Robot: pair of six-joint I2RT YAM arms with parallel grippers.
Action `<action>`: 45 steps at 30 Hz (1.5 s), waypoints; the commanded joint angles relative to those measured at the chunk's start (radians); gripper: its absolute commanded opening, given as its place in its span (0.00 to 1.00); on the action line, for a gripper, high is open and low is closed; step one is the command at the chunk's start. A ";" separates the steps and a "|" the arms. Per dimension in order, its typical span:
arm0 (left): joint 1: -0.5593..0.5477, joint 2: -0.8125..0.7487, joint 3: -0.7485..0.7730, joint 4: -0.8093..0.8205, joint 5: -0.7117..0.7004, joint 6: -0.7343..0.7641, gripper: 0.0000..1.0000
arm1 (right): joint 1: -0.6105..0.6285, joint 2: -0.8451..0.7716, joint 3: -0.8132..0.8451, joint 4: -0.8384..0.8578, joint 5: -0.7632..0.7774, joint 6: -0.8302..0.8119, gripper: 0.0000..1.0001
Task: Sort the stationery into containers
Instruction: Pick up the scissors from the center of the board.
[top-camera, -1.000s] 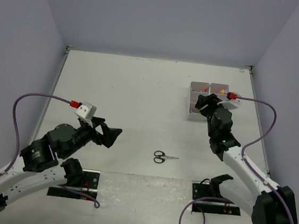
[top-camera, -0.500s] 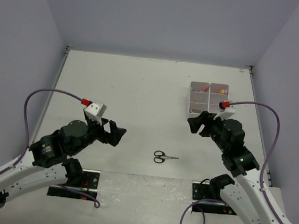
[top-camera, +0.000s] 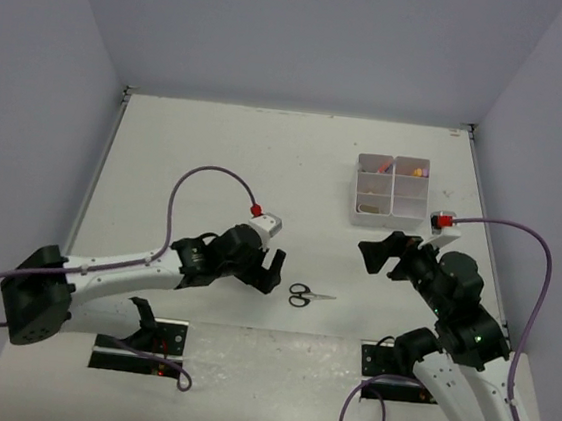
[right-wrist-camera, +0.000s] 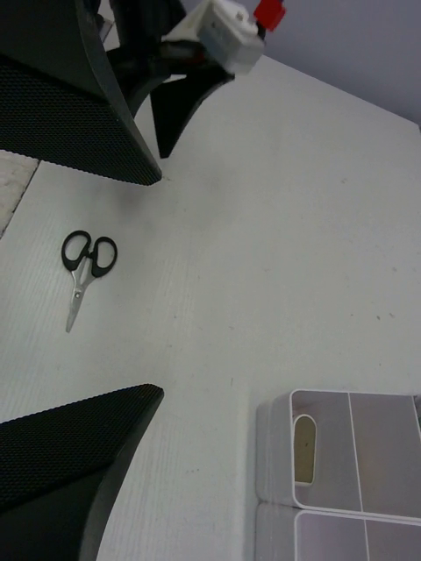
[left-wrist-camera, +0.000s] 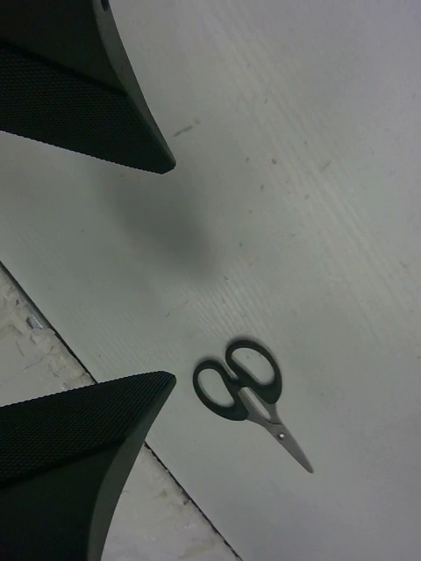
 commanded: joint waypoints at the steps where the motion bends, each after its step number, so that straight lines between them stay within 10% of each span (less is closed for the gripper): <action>1: -0.031 0.170 0.129 0.103 0.111 0.108 0.92 | 0.002 -0.015 -0.026 -0.001 -0.005 0.036 0.99; 19: -0.100 0.564 0.438 -0.158 0.051 0.241 0.50 | 0.002 -0.139 -0.070 0.050 -0.076 0.041 0.99; 36: -0.154 0.695 0.481 -0.162 0.045 0.223 0.48 | 0.003 -0.151 -0.074 0.060 -0.119 0.034 0.99; 45: -0.174 0.754 0.476 -0.221 0.024 0.218 0.03 | 0.002 -0.230 -0.081 0.059 -0.067 0.050 0.99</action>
